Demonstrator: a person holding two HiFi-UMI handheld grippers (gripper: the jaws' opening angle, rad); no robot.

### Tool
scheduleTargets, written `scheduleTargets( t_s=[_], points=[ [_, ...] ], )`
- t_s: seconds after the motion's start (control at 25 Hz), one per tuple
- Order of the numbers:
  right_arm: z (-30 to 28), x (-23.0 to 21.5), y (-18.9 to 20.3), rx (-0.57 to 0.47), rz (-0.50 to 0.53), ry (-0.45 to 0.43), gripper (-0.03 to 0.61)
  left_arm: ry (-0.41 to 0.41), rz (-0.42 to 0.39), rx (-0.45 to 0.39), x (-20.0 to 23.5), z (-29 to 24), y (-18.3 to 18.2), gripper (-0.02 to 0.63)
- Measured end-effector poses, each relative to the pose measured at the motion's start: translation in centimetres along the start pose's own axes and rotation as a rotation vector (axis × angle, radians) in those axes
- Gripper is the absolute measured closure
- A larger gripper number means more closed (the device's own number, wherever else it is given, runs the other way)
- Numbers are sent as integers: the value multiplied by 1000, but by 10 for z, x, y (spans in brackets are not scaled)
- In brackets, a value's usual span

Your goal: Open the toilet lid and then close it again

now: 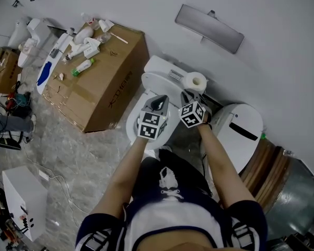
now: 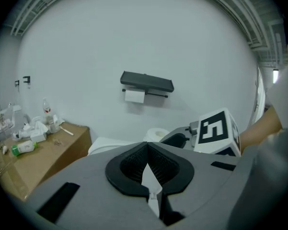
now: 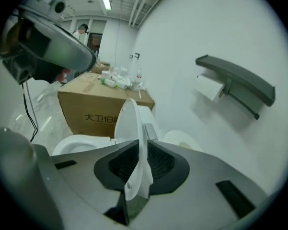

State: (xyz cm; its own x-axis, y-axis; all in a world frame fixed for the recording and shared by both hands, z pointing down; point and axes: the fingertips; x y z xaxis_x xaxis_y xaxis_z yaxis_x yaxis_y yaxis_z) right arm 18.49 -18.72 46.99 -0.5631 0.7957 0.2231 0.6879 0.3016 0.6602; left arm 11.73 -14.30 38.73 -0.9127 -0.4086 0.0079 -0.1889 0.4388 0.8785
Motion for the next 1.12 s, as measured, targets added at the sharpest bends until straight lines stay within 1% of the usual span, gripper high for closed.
scheduleTargets(
  t_s=[0.08, 0.16, 0.24, 0.32, 0.4, 0.48, 0.56, 0.68, 0.8, 0.88, 1.12],
  points=[
    [16, 2, -8, -79, 11, 31, 538, 3, 13, 4, 1, 0, 1, 607],
    [26, 5, -6, -115, 1, 32, 538, 5, 21, 13, 0, -1, 3, 607],
    [31, 10, 2, -128, -30, 19, 538, 17, 7, 29, -3, -2, 8, 607],
    [36, 14, 9, -134, -69, 5, 538, 43, -26, 44, -10, -2, 12, 607],
    [40, 19, 14, -138, -90, -3, 538, 63, -28, 44, -16, -1, 13, 607],
    [41, 23, 18, -139, -94, -14, 538, 69, -17, 50, -19, 1, 15, 607],
    [39, 24, 21, -138, -102, -28, 538, 72, -24, 66, -20, 0, 20, 607],
    [31, 20, 27, -110, -134, -49, 538, 68, -31, 78, -19, -2, 25, 607],
    [25, 12, 32, -82, -142, -46, 538, 61, -31, 74, -17, 0, 27, 607],
    [19, 6, 35, -71, -149, -46, 537, 72, -15, 74, -17, 2, 29, 607],
    [0, 5, 42, -15, -173, -105, 537, 74, -1, 97, -15, 10, 42, 607]
  ],
)
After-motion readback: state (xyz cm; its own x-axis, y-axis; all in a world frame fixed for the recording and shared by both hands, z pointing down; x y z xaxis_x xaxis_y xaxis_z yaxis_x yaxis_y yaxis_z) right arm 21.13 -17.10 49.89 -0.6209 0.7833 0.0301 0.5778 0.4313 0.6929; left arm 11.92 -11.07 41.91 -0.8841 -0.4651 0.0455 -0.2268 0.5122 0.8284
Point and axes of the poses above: the fingertips, and each gripper's own axes: z backward along the fingers, x to its left, y out of its underside, and after that the axes turned 11 degrees about -y, right-handed
